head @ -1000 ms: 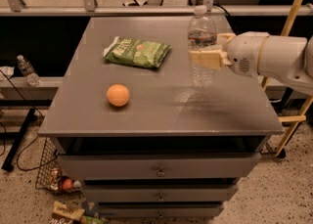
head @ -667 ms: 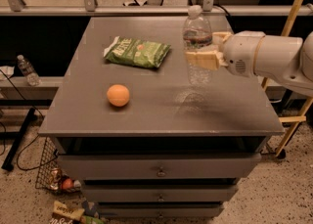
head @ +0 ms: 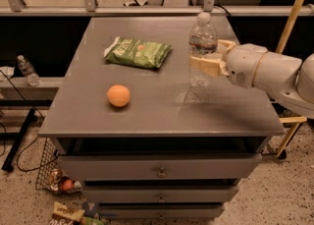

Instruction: Place water bottle upright

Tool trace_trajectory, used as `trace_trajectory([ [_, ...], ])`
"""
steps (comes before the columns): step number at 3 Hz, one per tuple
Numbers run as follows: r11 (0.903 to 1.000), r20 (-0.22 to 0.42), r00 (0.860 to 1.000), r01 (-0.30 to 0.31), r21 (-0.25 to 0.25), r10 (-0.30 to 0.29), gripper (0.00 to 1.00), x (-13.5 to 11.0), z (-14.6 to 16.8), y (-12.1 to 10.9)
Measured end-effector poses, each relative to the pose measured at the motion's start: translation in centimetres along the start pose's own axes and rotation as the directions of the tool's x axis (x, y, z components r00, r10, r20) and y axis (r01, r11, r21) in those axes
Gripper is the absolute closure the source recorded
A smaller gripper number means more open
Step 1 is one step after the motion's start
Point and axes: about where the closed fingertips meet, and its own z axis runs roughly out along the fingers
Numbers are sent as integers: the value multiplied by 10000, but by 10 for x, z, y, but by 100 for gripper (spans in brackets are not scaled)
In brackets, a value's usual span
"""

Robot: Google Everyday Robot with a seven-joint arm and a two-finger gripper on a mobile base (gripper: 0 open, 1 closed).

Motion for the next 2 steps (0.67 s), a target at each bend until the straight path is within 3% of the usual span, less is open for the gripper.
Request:
trace_trajectory([
  [1, 10000, 746, 9972, -27, -13, 27, 100, 12, 7, -1],
  [2, 9997, 825, 9964, 227, -133, -215, 100, 20, 13, 3],
])
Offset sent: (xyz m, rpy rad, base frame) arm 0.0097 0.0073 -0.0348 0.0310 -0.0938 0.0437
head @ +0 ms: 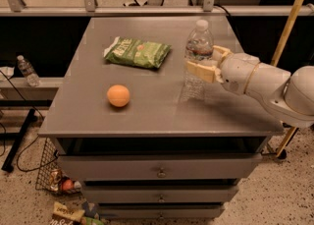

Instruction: Place water bottle upright

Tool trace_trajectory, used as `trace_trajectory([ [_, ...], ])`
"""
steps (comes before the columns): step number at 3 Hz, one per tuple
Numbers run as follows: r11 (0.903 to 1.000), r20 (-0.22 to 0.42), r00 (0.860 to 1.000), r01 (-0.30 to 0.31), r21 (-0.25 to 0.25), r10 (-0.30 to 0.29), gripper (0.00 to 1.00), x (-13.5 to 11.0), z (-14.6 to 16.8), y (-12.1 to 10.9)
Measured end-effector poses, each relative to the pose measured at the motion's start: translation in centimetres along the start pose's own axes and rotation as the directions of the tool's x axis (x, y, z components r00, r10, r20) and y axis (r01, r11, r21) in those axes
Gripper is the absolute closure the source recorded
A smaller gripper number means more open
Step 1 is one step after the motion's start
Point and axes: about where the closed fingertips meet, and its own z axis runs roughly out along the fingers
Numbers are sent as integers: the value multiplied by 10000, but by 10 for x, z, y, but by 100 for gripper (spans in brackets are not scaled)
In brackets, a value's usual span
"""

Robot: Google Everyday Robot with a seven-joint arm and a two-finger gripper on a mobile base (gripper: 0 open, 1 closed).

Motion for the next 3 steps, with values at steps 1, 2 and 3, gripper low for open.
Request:
trace_trajectory([
  [1, 10000, 15, 10000, 24, -46, -24, 82, 0, 2, 2],
  [2, 10000, 26, 10000, 32, -85, -31, 60, -1, 4, 3],
  [3, 9999, 38, 10000, 40, -125, -39, 36, -2, 6, 5],
])
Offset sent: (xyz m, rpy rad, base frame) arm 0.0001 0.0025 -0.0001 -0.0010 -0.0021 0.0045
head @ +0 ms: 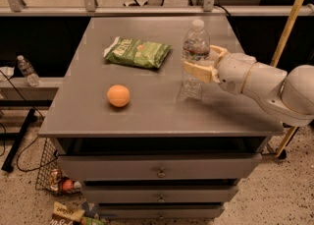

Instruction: Place water bottle upright

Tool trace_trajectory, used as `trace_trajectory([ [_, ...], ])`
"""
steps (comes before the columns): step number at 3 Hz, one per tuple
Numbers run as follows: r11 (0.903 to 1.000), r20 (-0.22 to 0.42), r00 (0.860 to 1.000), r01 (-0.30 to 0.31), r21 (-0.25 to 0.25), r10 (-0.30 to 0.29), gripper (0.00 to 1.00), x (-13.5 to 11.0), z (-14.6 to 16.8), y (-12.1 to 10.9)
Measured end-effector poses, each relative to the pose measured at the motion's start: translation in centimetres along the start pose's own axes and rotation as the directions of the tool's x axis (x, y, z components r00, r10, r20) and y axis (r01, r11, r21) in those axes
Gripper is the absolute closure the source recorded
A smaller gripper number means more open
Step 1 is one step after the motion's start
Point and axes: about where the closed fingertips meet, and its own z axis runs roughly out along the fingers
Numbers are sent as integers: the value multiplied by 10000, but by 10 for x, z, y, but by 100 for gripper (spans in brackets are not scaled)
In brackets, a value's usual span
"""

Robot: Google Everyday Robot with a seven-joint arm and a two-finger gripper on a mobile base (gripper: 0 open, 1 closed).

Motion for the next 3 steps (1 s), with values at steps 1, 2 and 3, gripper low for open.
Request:
trace_trajectory([
  [1, 10000, 11, 10000, 7, -38, -7, 13, -1, 2, 2],
  [2, 10000, 21, 10000, 15, -76, -14, 0, -2, 4, 3],
  [3, 9997, -56, 9997, 222, -25, -222, 0, -7, -6, -7],
])
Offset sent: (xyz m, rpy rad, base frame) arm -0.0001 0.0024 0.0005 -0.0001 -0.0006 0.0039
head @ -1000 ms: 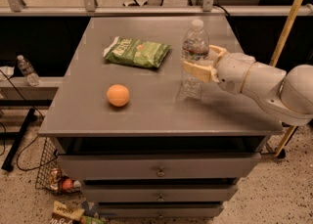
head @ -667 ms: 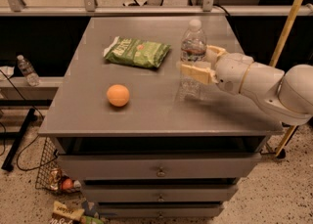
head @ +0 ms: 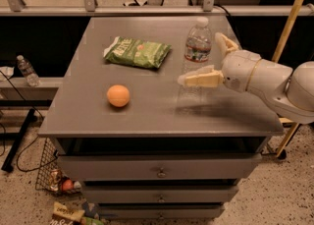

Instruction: Place water bottle upright

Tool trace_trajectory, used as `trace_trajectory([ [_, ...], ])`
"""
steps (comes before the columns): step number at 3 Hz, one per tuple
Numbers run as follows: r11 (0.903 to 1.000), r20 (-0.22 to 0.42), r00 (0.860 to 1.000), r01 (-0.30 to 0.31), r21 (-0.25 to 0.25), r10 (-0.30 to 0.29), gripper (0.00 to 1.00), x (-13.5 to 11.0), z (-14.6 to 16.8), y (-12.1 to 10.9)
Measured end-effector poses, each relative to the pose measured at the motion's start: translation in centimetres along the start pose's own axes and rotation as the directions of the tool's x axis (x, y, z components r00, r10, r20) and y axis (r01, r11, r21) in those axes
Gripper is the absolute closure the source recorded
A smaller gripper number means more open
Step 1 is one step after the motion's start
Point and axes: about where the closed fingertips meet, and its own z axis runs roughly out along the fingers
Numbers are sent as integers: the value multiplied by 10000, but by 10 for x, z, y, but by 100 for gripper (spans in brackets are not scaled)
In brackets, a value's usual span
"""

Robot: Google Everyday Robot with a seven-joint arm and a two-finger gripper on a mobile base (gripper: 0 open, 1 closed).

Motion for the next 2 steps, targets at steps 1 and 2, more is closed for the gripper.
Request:
trace_trajectory([
  [1, 9980, -271, 9986, 466, 429, -455, 0, -10, -28, -24],
  [2, 9927, -646, 9954, 760, 941, -701, 0, -13, -62, -49],
])
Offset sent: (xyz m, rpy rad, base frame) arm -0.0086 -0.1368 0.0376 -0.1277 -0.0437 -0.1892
